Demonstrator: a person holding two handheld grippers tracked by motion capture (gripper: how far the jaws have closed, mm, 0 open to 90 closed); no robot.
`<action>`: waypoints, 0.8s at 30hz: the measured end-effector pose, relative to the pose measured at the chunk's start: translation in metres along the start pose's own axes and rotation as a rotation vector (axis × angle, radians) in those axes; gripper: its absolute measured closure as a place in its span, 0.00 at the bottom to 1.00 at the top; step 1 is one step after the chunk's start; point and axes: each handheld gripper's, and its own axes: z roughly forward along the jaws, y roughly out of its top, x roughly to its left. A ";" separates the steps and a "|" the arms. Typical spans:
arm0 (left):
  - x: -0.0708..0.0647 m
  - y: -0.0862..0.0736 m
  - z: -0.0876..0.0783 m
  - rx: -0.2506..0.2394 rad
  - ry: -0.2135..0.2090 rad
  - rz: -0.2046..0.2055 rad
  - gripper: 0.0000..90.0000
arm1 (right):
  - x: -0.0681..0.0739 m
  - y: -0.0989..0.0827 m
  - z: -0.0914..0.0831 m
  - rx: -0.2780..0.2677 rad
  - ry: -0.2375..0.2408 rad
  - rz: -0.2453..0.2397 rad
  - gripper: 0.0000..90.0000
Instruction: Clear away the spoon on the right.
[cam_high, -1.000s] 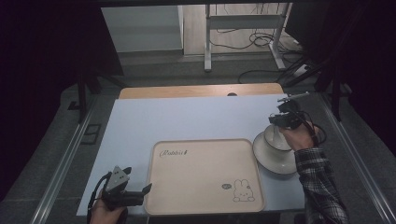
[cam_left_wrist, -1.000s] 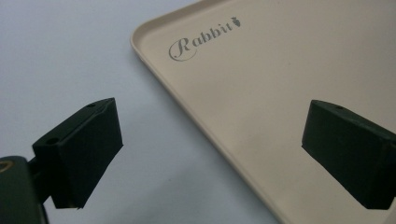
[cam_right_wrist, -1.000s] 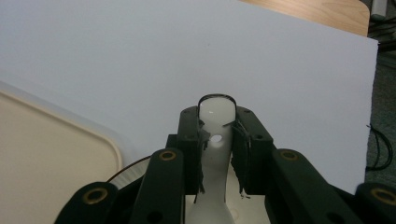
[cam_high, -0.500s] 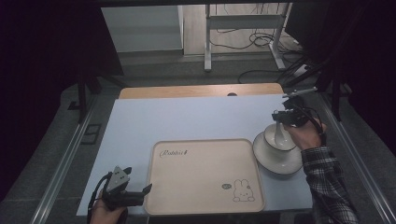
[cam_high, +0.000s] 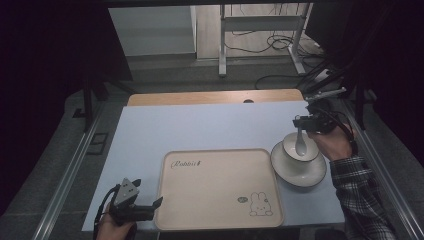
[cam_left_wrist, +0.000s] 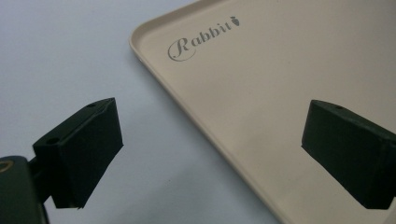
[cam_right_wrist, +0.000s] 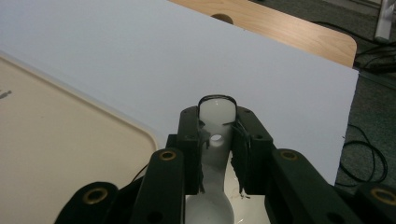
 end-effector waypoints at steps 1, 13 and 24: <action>0.000 0.000 0.000 0.000 0.000 0.000 0.05 | 0.001 0.001 -0.002 -0.001 0.001 -0.003 0.83; -0.001 0.000 0.000 0.001 0.002 0.005 0.05 | 0.020 -0.001 -0.018 0.008 0.056 -0.029 0.83; -0.001 0.001 0.001 0.003 0.003 0.011 0.05 | 0.043 -0.011 -0.028 0.021 0.101 -0.065 0.83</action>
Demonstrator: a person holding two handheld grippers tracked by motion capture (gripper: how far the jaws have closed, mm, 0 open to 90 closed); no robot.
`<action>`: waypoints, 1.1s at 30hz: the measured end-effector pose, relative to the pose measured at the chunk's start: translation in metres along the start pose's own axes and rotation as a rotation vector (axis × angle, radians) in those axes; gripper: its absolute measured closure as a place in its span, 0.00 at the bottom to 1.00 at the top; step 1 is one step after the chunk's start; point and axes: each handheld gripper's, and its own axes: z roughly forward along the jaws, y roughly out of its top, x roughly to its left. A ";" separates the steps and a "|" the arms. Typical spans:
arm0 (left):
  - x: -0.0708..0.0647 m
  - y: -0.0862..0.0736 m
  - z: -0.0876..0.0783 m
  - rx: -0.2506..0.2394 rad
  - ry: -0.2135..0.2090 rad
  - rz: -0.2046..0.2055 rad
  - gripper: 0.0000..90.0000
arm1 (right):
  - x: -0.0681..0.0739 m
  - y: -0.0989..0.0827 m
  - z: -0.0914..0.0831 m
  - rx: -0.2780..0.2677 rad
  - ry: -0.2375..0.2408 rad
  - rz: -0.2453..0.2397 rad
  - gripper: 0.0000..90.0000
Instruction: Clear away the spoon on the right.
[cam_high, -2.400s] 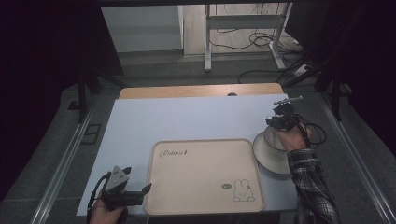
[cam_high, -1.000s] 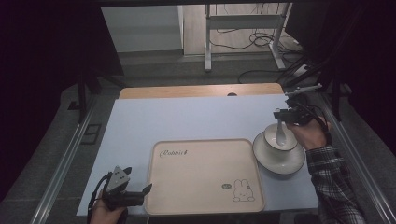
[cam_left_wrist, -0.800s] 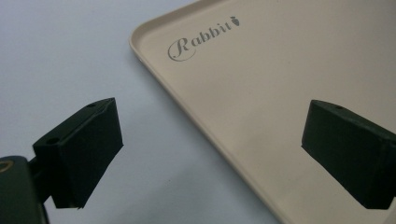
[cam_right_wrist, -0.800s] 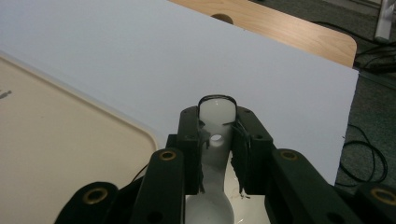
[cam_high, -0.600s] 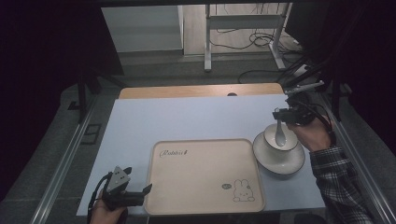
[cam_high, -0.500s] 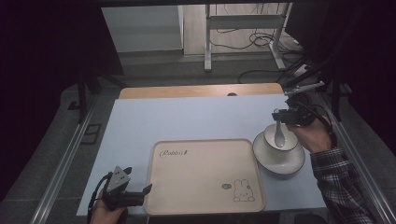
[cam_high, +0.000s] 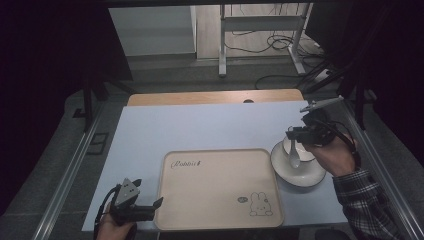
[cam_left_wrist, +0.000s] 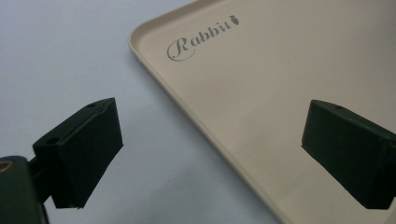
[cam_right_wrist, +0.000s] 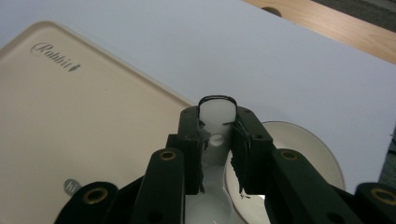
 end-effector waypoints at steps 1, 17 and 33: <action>0.000 0.000 0.000 0.000 0.000 0.001 0.05 | 0.003 -0.001 0.000 0.003 0.006 -0.003 0.83; 0.000 0.001 0.001 -0.001 -0.002 0.005 0.05 | 0.044 -0.018 0.012 0.071 0.083 -0.057 0.83; 0.000 0.002 0.002 -0.001 -0.006 0.003 0.05 | 0.071 -0.031 0.044 0.143 0.140 -0.093 0.83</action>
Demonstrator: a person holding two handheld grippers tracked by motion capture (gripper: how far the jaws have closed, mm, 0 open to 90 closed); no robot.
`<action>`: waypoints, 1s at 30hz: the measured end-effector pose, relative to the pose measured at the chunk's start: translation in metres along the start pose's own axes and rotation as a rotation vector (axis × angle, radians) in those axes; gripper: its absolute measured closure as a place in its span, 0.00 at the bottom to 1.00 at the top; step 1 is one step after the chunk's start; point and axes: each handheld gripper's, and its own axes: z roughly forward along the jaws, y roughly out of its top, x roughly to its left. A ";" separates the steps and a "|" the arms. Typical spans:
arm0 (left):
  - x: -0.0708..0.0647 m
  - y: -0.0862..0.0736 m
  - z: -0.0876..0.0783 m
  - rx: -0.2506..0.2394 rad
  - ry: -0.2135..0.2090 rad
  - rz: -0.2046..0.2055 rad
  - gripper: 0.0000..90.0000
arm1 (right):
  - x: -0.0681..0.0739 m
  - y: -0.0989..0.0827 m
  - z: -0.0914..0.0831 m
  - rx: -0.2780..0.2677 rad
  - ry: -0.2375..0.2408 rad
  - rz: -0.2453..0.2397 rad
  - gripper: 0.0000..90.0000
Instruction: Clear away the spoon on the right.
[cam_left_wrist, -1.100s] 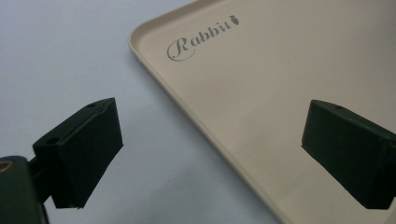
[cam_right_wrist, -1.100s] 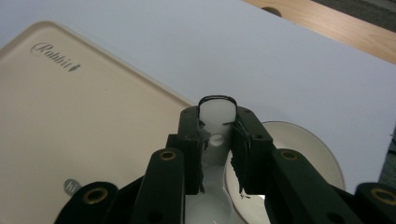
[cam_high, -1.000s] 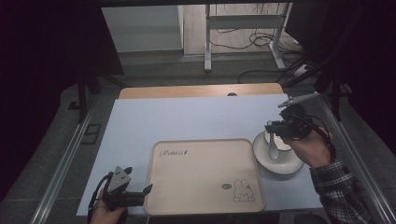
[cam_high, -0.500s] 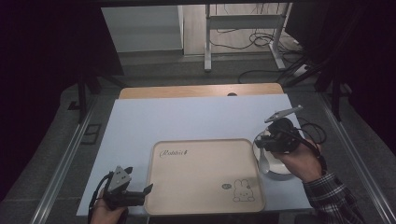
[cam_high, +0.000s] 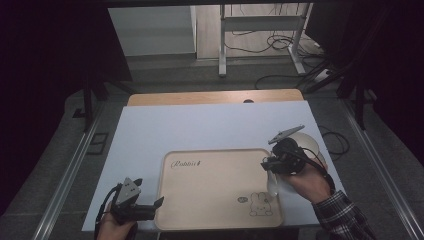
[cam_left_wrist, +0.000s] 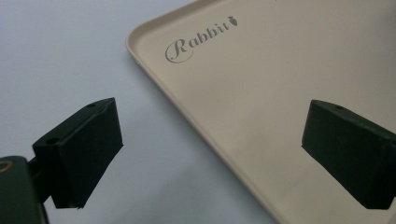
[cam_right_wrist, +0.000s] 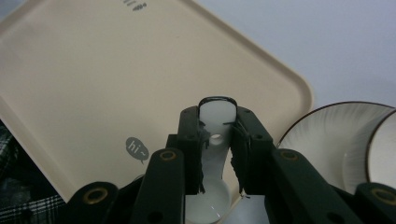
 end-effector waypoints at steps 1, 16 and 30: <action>0.000 0.000 0.000 0.000 0.000 0.000 0.05 | 0.000 0.000 0.002 0.004 0.000 0.001 0.83; 0.000 0.000 0.000 -0.001 -0.002 0.000 0.05 | 0.001 -0.008 0.048 0.022 0.021 0.013 0.81; 0.000 0.000 0.000 -0.002 -0.001 0.000 0.05 | 0.002 -0.019 0.054 -0.044 0.037 0.005 0.77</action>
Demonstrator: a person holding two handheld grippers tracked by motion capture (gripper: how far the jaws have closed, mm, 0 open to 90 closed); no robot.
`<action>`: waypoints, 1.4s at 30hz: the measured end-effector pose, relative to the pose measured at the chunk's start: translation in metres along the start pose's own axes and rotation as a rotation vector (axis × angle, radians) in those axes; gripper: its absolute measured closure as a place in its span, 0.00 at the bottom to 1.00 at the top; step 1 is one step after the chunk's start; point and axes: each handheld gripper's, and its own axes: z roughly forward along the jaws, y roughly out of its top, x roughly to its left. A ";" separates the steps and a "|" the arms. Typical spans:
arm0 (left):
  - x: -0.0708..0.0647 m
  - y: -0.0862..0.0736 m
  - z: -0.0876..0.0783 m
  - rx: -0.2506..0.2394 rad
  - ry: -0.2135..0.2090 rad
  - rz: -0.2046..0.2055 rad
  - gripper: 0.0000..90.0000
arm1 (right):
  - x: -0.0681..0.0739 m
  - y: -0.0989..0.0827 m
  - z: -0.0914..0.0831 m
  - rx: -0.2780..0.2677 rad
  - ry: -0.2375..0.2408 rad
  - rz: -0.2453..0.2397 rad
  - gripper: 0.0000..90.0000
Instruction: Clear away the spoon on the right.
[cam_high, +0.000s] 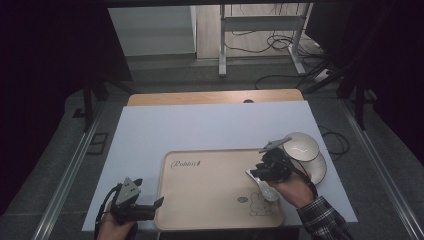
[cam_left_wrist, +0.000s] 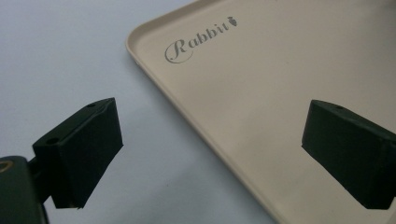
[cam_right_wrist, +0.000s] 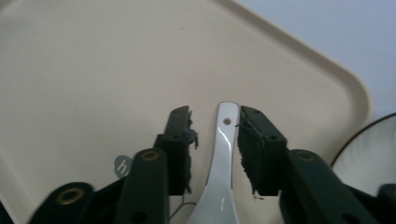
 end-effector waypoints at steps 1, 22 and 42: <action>0.000 0.000 0.000 0.000 0.000 0.000 0.05 | 0.001 -0.001 0.001 0.000 0.000 -0.010 0.80; 0.000 0.000 0.000 0.002 0.001 0.005 0.05 | 0.011 -0.030 0.036 -0.043 0.022 -0.030 1.00; 0.000 0.000 0.000 -0.001 -0.001 0.006 0.05 | -0.007 -0.036 0.041 -0.030 -0.035 0.015 1.00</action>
